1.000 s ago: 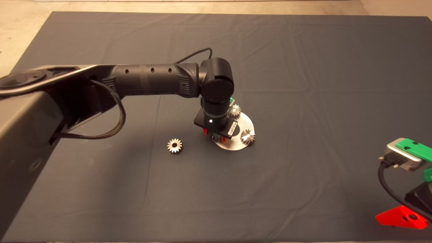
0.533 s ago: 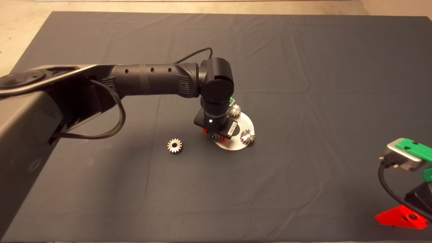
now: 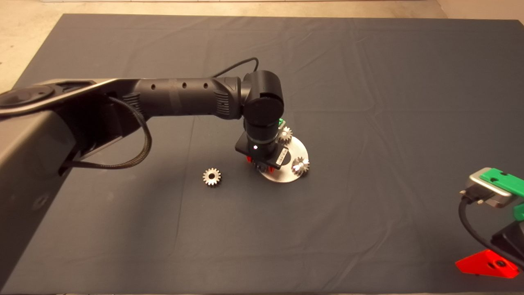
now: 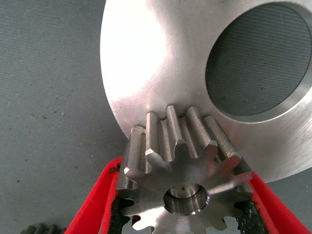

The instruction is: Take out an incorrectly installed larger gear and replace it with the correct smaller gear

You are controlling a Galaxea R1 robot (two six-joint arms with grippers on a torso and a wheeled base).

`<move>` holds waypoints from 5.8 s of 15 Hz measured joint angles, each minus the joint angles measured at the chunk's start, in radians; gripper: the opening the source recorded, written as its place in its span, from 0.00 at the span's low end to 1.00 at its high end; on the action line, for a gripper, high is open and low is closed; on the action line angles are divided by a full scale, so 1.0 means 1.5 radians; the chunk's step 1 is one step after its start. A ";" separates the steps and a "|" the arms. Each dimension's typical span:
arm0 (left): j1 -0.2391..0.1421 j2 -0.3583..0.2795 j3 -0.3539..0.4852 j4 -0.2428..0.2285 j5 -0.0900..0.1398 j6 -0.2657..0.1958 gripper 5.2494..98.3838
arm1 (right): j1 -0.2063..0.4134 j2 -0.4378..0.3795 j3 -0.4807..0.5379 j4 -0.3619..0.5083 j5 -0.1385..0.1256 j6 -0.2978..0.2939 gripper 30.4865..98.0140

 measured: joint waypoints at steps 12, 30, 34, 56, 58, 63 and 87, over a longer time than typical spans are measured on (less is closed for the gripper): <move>-0.072 -0.019 0.009 -0.056 0.001 0.001 0.43 | 0.000 -0.002 0.000 0.000 0.000 0.000 0.98; -0.033 -0.108 -0.109 0.001 0.001 0.124 0.43 | 0.000 -0.004 0.000 0.000 0.000 0.000 0.98; -0.033 -0.113 -0.111 0.003 0.000 0.129 0.44 | 0.000 -0.004 0.000 0.000 0.000 0.000 0.98; -0.100 -0.266 0.248 -0.072 0.002 -0.144 0.73 | 0.000 -0.003 0.000 0.000 0.000 0.000 0.98; -0.100 -0.269 0.260 -0.074 0.003 -0.156 0.73 | 0.000 -0.003 0.000 0.000 0.000 0.000 0.98; -0.097 -0.270 0.265 -0.074 -0.037 -0.159 0.73 | 0.000 -0.003 0.000 0.000 0.000 0.000 0.98; 0.014 -0.271 0.306 0.123 0.001 -0.210 0.73 | 0.000 -0.003 0.001 0.000 0.000 0.000 0.98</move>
